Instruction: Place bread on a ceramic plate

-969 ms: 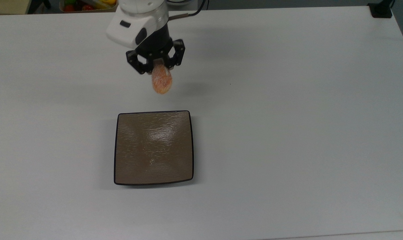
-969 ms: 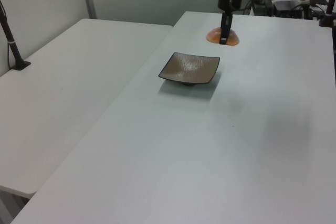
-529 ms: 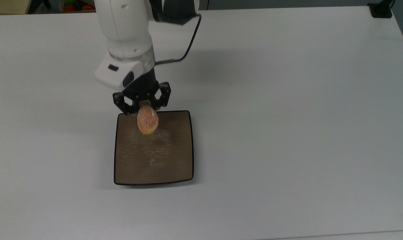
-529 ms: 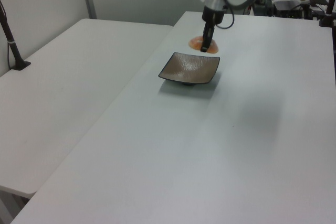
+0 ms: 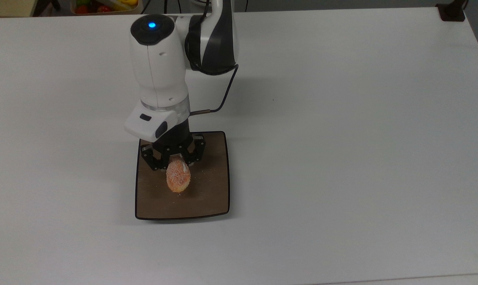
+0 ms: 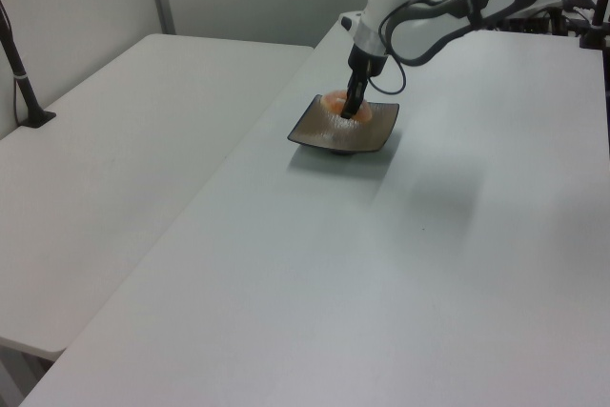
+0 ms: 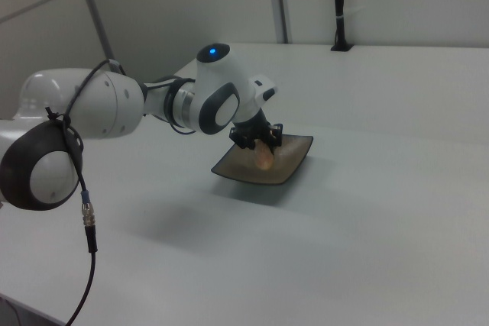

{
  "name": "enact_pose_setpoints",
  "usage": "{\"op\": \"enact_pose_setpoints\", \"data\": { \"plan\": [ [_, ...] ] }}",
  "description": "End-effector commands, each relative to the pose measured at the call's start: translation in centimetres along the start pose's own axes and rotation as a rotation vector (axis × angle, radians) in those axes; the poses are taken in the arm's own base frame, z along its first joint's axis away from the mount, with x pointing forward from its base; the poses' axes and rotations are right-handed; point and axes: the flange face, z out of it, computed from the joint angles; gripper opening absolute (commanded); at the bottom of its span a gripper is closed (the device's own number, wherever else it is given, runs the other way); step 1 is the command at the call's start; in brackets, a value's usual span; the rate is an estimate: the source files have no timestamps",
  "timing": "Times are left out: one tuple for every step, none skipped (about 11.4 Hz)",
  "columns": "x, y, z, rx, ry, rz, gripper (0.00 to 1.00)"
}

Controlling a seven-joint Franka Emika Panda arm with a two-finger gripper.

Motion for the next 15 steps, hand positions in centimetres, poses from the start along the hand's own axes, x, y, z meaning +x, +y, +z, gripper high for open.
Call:
{"op": "enact_pose_setpoints", "data": {
  "plan": [
    [0.3, -0.7, 2.4, 0.001, 0.028, -0.011, 0.47],
    [0.3, -0.7, 2.5, -0.001, 0.032, 0.009, 0.50],
    [0.3, -0.8, 2.5, -0.004, 0.038, 0.039, 0.68],
    [0.3, -0.9, 2.6, -0.007, 0.045, 0.045, 0.78],
    [0.6, -1.5, 2.6, -0.009, 0.049, 0.030, 1.00],
    [0.8, -2.2, 2.5, -0.008, 0.051, 0.018, 1.00],
    [0.9, -2.2, 2.4, -0.009, 0.052, 0.018, 1.00],
    [1.1, -2.2, 1.7, -0.009, 0.060, 0.018, 1.00],
    [1.6, -2.4, 0.5, -0.005, 0.071, 0.020, 1.00],
    [1.8, -2.3, -1.3, -0.007, 0.086, 0.026, 1.00],
    [1.8, -2.2, -3.3, -0.008, 0.099, 0.053, 1.00],
    [1.9, -2.0, -5.5, -0.001, 0.084, 0.091, 1.00],
    [1.8, -1.6, -8.1, 0.011, 0.055, 0.124, 1.00],
    [1.8, -1.4, -11.5, 0.023, 0.036, 0.164, 1.00],
    [1.3, -1.1, -14.8, 0.038, -0.001, 0.214, 1.00]
  ]
}}
